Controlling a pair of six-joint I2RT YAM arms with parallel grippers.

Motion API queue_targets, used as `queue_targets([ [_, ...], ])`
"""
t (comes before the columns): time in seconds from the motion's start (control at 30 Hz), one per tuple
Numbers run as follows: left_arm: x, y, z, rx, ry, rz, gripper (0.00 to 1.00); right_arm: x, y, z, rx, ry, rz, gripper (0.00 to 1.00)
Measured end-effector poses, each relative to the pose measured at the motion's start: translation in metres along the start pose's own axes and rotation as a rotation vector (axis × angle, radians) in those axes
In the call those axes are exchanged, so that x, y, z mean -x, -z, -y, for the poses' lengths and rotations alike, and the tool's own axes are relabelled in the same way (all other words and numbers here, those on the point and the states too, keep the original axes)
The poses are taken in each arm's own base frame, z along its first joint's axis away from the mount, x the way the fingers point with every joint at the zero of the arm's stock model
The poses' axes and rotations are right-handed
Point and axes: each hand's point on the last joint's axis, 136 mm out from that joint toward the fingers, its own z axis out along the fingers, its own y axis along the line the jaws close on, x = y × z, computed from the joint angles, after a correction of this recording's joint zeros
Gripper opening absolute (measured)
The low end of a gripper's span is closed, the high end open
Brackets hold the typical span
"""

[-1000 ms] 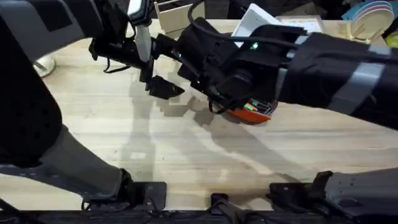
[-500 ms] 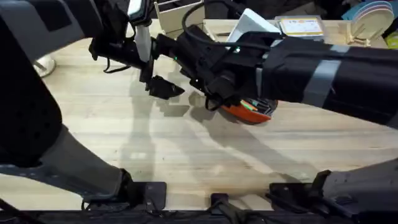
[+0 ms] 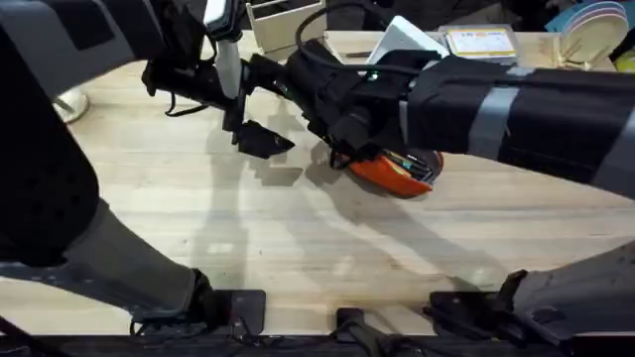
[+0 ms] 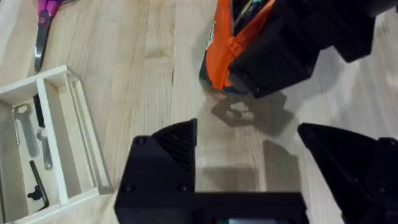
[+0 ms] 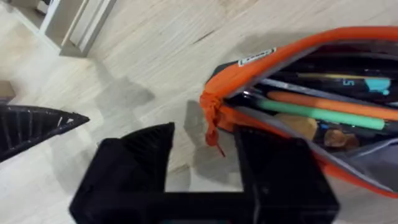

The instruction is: Unzip the bag, pick up the pens from the table one at a time and place them inside, then zip the bag closed.

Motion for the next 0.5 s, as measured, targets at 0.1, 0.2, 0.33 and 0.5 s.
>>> queue_targets([
  [0.1, 0.0, 0.0, 0.0, 0.0, 0.0, 0.0, 0.993, 0.0004, -0.0006, 0.0004, -0.002, -0.002, 0.001, 0.473],
  [0.2, 0.0, 0.0, 0.0, 0.0, 0.0, 0.0, 0.993, 0.0004, -0.0006, 0.0003, -0.002, -0.003, 0.001, 0.359],
  [0.33, 0.0, 0.0, 0.0, 0.0, 0.0, 0.0, 0.993, 0.0006, -0.0006, 0.0004, -0.002, -0.004, 0.001, 0.2],
  [0.5, 0.0, 0.0, 0.0, 0.0, 0.0, 0.0, 0.993, 0.0009, -0.0006, 0.0004, -0.002, -0.004, 0.003, 0.036],
])
